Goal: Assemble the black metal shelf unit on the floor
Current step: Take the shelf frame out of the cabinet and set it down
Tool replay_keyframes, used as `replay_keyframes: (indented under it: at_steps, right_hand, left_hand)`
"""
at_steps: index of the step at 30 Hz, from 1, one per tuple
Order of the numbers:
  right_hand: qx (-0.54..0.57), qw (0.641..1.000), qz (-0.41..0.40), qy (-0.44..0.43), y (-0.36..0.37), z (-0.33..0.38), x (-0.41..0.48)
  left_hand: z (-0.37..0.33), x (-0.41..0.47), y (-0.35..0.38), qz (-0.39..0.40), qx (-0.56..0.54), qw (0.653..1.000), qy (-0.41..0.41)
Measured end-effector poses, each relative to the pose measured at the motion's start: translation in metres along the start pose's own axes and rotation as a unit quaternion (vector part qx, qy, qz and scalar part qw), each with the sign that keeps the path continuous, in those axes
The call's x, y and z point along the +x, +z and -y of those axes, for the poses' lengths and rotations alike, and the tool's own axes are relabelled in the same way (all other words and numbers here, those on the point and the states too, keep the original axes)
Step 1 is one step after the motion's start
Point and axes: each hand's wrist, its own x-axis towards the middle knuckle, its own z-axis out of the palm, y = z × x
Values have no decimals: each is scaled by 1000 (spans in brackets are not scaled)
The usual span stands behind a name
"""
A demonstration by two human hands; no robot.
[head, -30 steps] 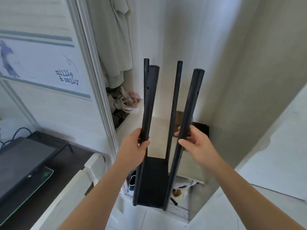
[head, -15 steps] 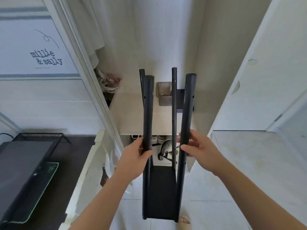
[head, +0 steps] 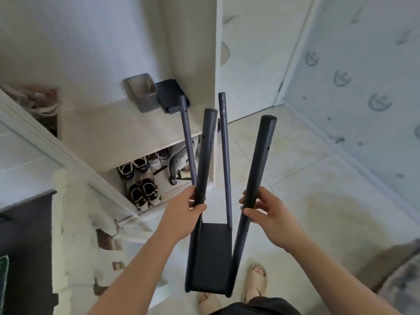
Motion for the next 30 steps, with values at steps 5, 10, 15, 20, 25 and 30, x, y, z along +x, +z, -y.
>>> replay_keyframes:
  at_steps: [5,10,15,20,25,30]
  right_hand:
    - [19,996,-70,44,-39,-30,-35]
    - [14,990,-124,67,-79,-55,-55]
    - [7,980,-185,78,-121,-77,-56]
    - [14,971,-226,80,-174,-100,-44]
    - [5,968,-237,86,-225,-123,-41]
    - [2,956,-270,115,-296,-151,-55]
  left_hand:
    - [-35,19,59,85,48,995,35]
    - [-96,34,116,100,64,988,93]
    - [-178,27,173,135,-8,969,207]
    - [-248,27,238,186,-26,951,245]
    - [-291,48,290,161,45,949,267]
    - [-302,63,318,182,58,945,265]
